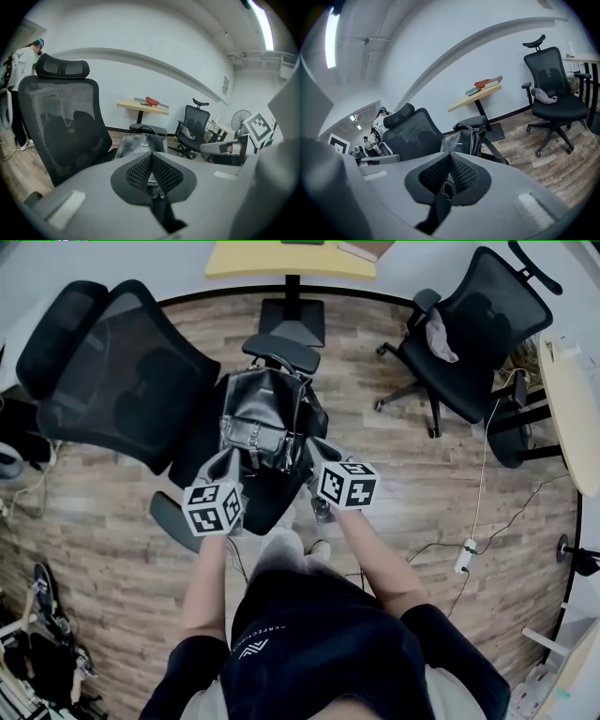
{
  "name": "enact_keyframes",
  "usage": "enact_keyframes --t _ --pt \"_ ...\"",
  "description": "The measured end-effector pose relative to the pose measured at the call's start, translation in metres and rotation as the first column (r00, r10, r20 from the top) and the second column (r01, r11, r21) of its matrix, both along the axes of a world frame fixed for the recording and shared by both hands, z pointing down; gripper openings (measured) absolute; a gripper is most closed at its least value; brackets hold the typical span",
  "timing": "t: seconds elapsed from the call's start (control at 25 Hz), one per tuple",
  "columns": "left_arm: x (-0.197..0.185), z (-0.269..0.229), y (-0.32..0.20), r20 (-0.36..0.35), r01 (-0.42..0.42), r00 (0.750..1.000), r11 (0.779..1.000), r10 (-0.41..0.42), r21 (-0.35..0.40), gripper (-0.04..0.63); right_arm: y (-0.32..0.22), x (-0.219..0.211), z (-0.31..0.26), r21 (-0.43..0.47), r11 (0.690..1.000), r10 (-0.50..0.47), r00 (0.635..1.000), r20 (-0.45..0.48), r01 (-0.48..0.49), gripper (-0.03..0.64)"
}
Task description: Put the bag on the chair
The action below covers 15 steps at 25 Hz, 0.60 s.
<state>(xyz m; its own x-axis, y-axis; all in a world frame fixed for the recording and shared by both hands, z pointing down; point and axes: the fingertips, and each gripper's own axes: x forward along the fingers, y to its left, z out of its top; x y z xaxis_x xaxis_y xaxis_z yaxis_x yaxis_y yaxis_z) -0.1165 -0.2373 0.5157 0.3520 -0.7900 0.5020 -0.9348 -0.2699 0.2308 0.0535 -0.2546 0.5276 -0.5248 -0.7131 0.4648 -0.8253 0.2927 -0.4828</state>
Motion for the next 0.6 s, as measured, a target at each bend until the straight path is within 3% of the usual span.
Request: enact_keyframes --t 0.6 --pt "0.0 -0.023 0.025 0.009 0.042 0.999 0.999 -0.043 0.008 0.014 0.015 0.004 -0.013 0.01 0.999 -0.049 0.999 -0.021 0.049 0.002"
